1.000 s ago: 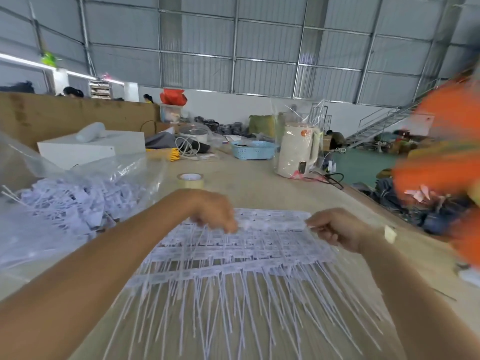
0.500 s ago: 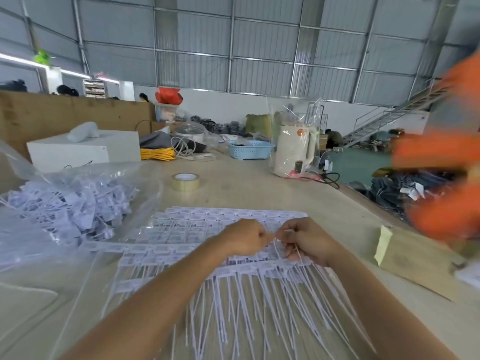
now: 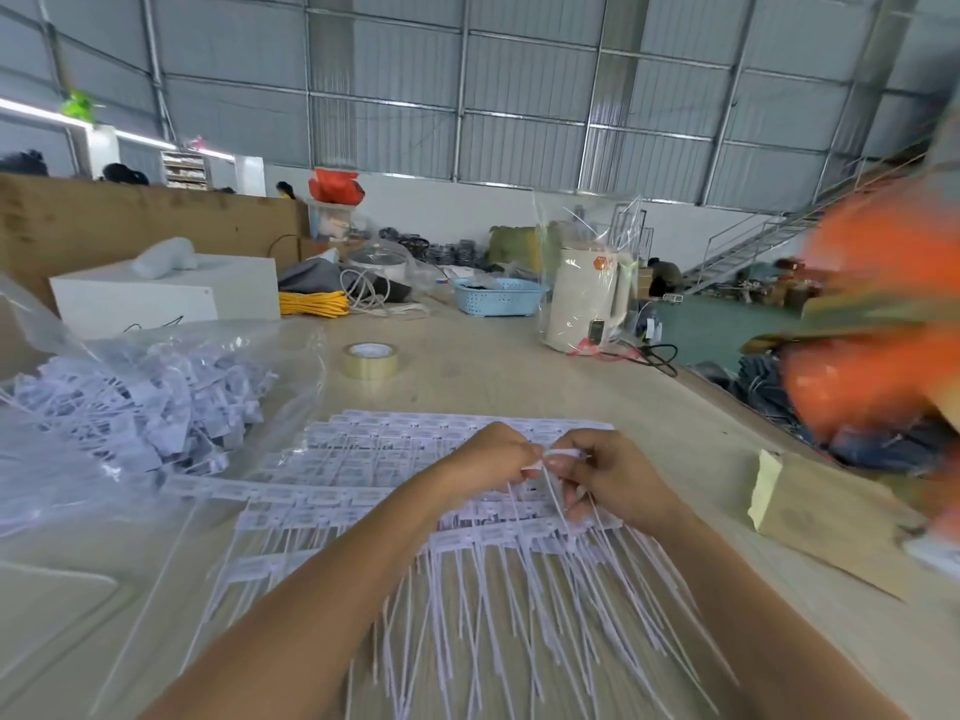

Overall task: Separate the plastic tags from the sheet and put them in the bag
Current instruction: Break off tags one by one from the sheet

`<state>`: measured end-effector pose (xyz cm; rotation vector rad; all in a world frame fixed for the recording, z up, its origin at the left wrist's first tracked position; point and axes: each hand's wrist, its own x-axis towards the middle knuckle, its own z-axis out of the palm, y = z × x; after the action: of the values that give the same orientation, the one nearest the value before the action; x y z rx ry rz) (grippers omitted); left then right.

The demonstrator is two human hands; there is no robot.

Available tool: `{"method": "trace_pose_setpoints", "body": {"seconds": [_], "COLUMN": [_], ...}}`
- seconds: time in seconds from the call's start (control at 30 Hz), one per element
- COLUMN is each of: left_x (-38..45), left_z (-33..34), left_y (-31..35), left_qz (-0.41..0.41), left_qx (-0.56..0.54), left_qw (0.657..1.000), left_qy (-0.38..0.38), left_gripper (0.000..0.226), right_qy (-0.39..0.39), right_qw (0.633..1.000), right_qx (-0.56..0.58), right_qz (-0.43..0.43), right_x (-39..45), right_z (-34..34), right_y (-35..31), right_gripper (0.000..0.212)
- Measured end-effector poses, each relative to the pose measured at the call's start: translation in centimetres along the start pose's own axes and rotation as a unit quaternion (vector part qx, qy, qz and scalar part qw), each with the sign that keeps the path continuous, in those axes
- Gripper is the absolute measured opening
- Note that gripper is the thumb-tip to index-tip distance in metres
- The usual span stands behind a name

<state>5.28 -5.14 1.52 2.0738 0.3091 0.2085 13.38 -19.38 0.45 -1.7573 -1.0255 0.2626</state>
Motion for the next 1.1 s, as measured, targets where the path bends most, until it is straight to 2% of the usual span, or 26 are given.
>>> {"method": "trace_pose_setpoints", "body": {"seconds": [0.13, 0.2, 0.27, 0.33, 0.4, 0.43, 0.5, 0.57, 0.63, 0.73, 0.87, 0.93, 0.97, 1.03, 1.1], "left_x": [-0.7, -1.1, -1.4, -1.6, -1.6, -1.5, -1.4, -1.3, -1.3, -1.1, -1.1, -1.1, -1.1, -1.2, -1.3], "left_z": [-1.2, -1.8, -2.0, -1.8, -1.8, -1.9, -1.9, -1.7, -1.7, -1.6, -1.9, -2.3, -2.6, -3.0, -3.1], "left_y": [0.3, 0.3, 0.3, 0.3, 0.4, 0.4, 0.6, 0.6, 0.5, 0.3, 0.3, 0.1, 0.1, -0.3, -0.5], "left_qz": [-0.029, -0.022, -0.010, -0.009, -0.017, -0.018, -0.015, -0.006, 0.011, 0.035, 0.050, 0.053, 0.048, 0.032, 0.031], "left_qx": [-0.064, -0.047, -0.018, -0.003, 0.033, 0.056, 0.098, 0.159, 0.227, 0.204, 0.187, 0.212, 0.227, 0.231, 0.191], "left_qw": [0.997, 0.997, 0.997, 0.995, 0.992, 0.990, 0.986, 0.978, 0.966, 0.974, 0.980, 0.975, 0.972, 0.972, 0.979], "left_qy": [-0.045, -0.061, -0.074, -0.103, -0.123, -0.129, -0.134, -0.137, -0.126, -0.093, -0.051, -0.025, -0.021, -0.038, -0.060], "left_gripper": [0.038, 0.042, 0.033, 0.019, 0.015, 0.019, 0.025, 0.033, 0.043, 0.044, 0.051, 0.035, 0.025, 0.035, 0.035], "right_qy": [0.047, 0.112, 0.192, 0.222, 0.173, 0.136, 0.071, 0.026, 0.005, -0.002, 0.003, 0.028, 0.038, 0.044, 0.039], "right_qw": [0.992, 0.988, 0.981, 0.940, 0.899, 0.896, 0.925, 0.967, 0.987, 0.991, 0.997, 0.996, 0.995, 0.993, 0.994], "right_qx": [-0.114, -0.106, 0.030, 0.251, 0.386, 0.401, 0.345, 0.213, 0.124, 0.113, 0.076, 0.078, 0.088, 0.104, 0.100], "right_qz": [-0.037, -0.032, 0.001, 0.063, 0.116, 0.134, 0.146, 0.135, 0.104, 0.068, 0.030, 0.032, 0.033, 0.032, 0.037], "right_x": [0.3, 0.4, 0.4, 0.4, 0.3, 0.3, 0.3, 0.3, 0.2, -0.1, -0.2, -0.1, -0.1, -0.1, 0.0], "right_z": [-0.5, -1.8, -3.7, -5.3, -5.8, -5.5, -4.0, -1.7, 0.3, 1.7, 2.0, 2.0, 1.9, 1.8, 1.7], "right_y": [0.6, 1.1, 1.2, 0.7, -0.1, -0.5, -1.2, -1.7, -1.8, -1.3, -1.0, -1.1, -1.2, -1.3, -1.2], "right_gripper": [0.034, 0.025, 0.017, 0.017, 0.019, 0.019, 0.016, 0.012, 0.013, 0.015, 0.005, 0.004, 0.007, 0.008, 0.011]}}
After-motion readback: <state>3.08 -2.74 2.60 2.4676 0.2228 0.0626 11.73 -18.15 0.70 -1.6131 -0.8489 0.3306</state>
